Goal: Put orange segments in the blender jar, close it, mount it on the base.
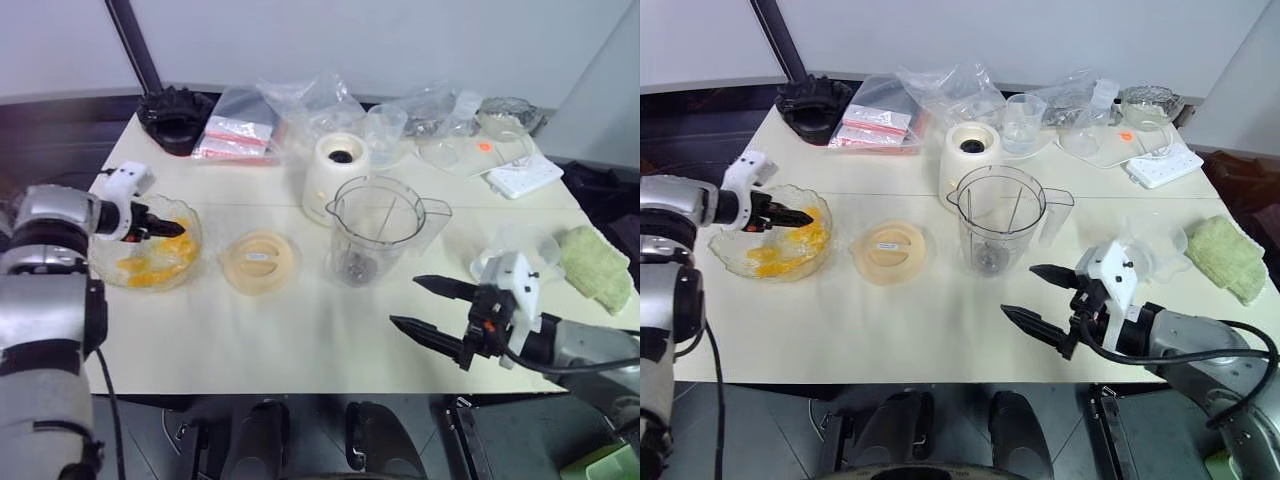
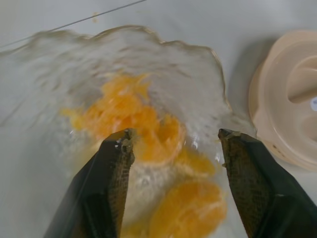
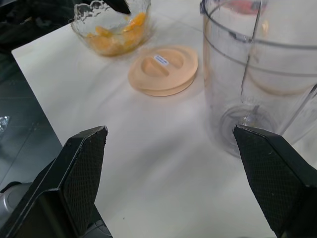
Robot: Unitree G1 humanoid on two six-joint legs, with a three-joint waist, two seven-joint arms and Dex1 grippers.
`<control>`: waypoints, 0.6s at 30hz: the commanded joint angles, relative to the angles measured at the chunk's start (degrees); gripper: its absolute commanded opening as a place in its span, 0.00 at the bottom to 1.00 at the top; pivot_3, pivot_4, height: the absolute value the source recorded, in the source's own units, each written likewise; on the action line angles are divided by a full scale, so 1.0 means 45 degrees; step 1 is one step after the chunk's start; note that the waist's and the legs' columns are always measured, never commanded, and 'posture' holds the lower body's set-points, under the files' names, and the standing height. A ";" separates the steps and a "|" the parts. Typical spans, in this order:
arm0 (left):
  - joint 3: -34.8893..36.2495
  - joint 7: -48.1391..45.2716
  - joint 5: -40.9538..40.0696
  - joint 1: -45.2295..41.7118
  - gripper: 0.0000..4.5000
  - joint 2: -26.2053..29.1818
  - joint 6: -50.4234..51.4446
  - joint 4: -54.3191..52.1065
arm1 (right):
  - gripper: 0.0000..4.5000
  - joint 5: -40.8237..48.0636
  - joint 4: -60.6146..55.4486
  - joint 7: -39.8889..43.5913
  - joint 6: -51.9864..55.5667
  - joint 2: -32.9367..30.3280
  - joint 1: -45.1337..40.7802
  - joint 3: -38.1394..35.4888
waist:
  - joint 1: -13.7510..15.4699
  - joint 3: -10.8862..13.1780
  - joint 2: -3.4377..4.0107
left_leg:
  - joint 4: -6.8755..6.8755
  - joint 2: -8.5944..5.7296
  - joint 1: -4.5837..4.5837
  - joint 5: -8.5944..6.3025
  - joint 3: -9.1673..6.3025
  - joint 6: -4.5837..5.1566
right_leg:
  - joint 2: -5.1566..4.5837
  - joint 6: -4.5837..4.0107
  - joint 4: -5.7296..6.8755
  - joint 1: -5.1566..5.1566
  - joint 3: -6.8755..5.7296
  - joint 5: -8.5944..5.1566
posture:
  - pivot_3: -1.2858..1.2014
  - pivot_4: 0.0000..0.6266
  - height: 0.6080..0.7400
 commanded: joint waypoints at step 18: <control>0.0644 0.3897 0.0053 0.0442 0.97 -0.1090 -0.1233 0.0744 | 0.95 0.0415 -0.0785 -0.0949 -0.0060 0.0070 0.0350 -0.0005 | 0.0011 -0.0004 -0.0005 | 0.0005 -0.0007 0.0000 0.0000 0.0007 0.0000 | -0.0006 0.0030 0.0000 0.0001 0.0006 0.0018 | 0.52 0.24 1.00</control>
